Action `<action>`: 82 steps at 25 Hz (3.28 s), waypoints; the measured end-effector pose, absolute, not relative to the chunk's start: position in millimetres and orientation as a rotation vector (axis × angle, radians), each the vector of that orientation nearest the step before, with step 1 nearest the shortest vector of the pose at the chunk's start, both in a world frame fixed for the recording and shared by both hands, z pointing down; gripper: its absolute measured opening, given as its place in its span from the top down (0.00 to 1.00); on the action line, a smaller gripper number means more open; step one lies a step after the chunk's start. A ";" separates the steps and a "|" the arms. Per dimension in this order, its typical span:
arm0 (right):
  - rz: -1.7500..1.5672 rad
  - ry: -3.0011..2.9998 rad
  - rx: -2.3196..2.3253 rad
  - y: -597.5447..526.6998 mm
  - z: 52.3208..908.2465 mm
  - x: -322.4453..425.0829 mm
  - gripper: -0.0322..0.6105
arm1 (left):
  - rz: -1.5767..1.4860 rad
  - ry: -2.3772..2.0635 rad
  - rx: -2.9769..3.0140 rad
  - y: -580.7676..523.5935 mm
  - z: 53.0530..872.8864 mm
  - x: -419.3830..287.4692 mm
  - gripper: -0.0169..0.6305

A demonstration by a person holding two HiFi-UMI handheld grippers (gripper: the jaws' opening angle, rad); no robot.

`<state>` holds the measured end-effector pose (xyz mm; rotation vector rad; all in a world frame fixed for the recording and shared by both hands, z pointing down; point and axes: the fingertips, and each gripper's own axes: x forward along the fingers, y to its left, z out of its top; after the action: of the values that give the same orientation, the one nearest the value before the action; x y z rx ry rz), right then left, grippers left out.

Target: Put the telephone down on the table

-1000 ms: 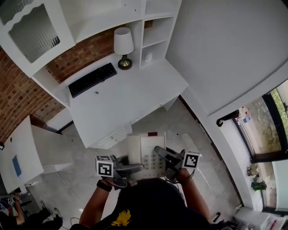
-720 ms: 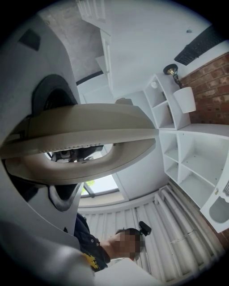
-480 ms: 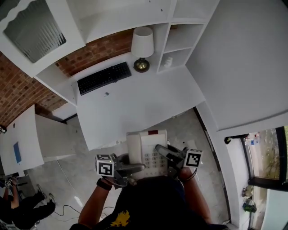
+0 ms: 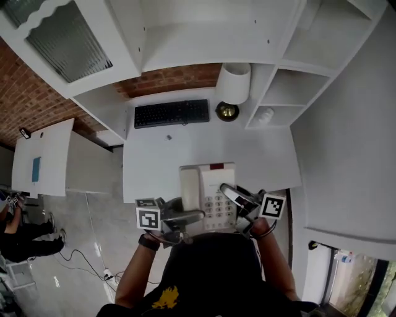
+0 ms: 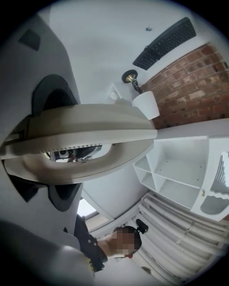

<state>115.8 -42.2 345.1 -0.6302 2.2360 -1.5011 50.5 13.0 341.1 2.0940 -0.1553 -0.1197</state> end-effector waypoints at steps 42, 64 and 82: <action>-1.672 2.188 -0.636 -214.5 509.4 103.2 0.62 | -0.153 -0.232 1.943 -155.4 505.2 44.2 0.30; -1.798 2.104 -0.696 -227.6 618.6 110.5 0.62 | -0.074 -0.243 1.853 -174.3 607.8 50.5 0.29; -1.878 2.060 -0.723 -227.7 637.9 111.9 0.62 | -0.121 -0.180 1.680 -170.7 620.9 50.7 0.31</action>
<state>111.9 -227.7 637.9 -0.7233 2.0599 -1.8780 50.7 -170.7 620.9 1.6800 -0.1804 -0.1210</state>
